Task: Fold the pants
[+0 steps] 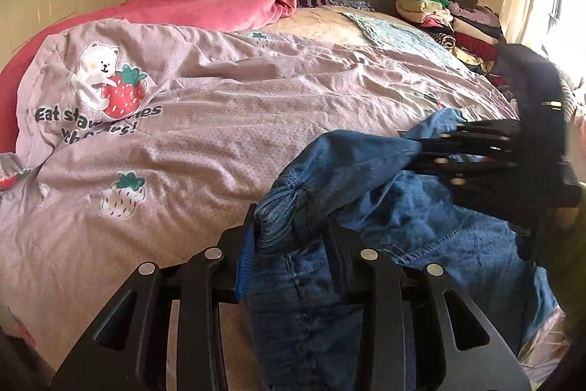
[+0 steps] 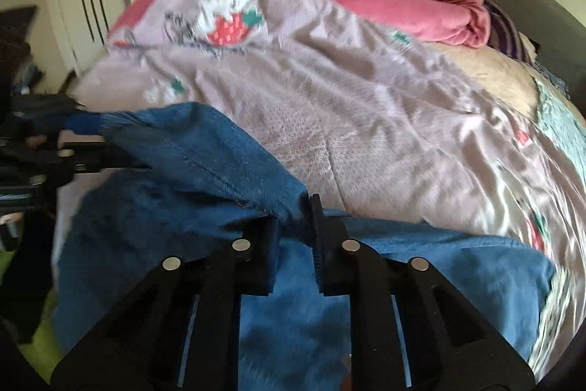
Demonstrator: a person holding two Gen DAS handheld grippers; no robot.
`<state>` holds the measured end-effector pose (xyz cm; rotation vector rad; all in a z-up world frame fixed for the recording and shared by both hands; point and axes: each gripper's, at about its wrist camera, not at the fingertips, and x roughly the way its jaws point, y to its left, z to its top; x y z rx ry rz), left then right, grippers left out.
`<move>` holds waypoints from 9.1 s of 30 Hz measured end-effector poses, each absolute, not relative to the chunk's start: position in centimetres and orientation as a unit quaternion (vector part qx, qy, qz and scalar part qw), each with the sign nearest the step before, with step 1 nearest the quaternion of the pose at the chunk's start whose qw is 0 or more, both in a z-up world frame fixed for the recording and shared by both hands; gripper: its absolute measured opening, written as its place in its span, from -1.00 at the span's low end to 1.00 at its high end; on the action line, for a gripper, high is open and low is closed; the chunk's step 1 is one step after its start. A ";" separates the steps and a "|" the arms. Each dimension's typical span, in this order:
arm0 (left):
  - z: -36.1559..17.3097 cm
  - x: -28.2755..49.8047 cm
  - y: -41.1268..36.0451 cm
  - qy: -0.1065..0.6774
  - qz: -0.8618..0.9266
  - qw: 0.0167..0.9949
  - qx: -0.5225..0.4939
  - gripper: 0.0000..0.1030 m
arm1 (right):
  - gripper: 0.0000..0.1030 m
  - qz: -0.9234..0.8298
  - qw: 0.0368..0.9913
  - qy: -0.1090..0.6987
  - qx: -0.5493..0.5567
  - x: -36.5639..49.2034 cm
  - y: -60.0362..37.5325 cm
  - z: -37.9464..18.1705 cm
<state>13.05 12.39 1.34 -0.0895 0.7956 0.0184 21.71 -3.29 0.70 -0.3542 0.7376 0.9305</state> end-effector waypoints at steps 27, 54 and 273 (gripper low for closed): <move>0.8 2.4 9.7 0.393 -0.036 0.918 -0.041 -0.33 | -0.93 0.467 0.801 0.358 -0.114 3.0 -10.6 0.6; -2.6 0.9 11.2 0.437 -0.005 0.899 -0.018 -0.14 | -0.97 0.457 0.771 0.380 -0.230 1.6 -7.8 -3.3; -3.6 19.9 -6.5 0.445 -0.139 0.884 -0.011 -0.20 | -0.19 0.132 0.890 0.437 0.009 20.5 -37.5 -2.9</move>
